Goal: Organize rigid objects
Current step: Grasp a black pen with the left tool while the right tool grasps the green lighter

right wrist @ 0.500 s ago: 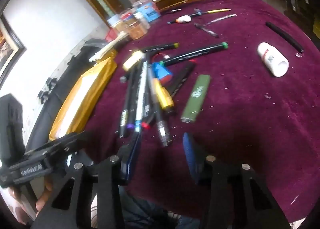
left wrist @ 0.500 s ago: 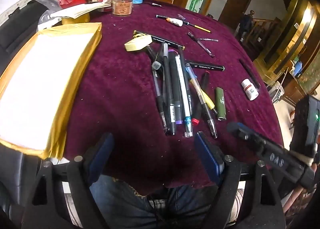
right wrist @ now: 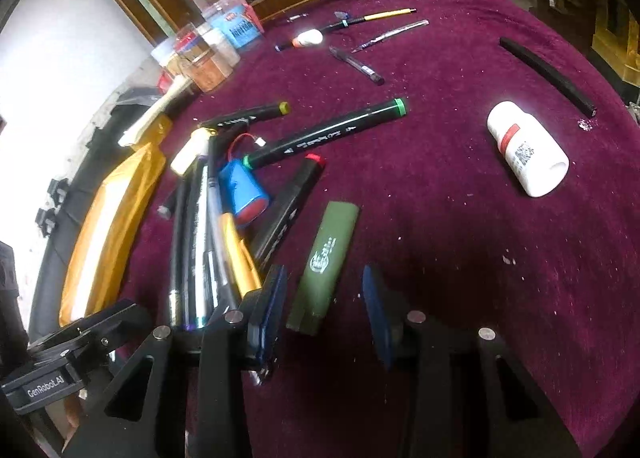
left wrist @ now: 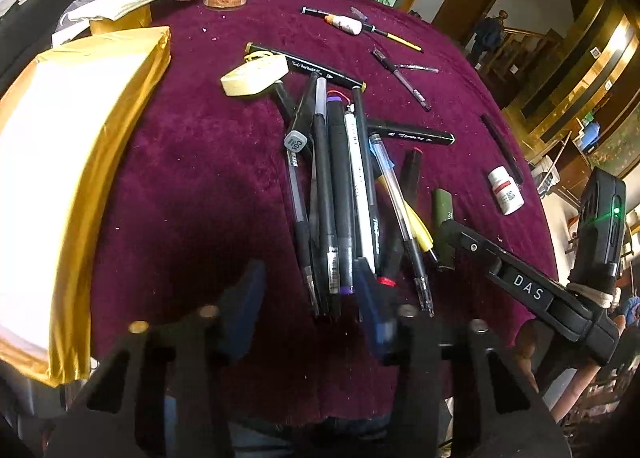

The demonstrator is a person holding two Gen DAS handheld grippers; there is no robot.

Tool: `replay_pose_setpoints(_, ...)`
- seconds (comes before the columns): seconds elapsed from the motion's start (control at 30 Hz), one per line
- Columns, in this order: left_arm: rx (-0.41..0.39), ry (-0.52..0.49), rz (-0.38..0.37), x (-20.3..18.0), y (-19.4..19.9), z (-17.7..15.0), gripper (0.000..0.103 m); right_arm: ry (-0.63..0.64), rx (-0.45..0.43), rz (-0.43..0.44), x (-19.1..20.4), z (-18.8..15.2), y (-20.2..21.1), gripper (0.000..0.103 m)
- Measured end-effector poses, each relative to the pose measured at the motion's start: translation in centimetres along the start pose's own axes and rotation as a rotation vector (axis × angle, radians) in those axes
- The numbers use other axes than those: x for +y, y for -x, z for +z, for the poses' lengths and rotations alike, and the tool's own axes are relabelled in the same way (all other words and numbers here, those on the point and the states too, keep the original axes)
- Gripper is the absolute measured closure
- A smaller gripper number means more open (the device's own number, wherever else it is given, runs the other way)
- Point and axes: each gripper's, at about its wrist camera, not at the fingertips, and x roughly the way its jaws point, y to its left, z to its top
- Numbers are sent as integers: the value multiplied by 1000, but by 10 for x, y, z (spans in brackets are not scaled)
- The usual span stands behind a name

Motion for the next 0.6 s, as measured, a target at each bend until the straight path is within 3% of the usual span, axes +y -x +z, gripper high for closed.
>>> replay_pose_setpoints(0.07,29,8,-14,2,-2,2,71,23,3,-38,5,1,-2,70)
replay_pose_setpoints(0.23,4,9,17,1,-7,15,71,145,-21,-203,24,-4,-8,73)
replay_pose_setpoints(0.4,37,14,1,6,-23,27,72,204,-43,-261,31,-11,-8,81)
replay_pose_setpoints(0.47,37,2,-6,5,-23,30,81,203,-36,-257,31,-12,-7,81)
replay_pose_setpoints(0.5,37,0,-15,5,-23,30,92,206,-34,-257,31,-13,-7,81)
replay_pose_setpoints(0.6,51,9,-41,9,-23,30,95,193,-15,-262,34,-16,-11,81)
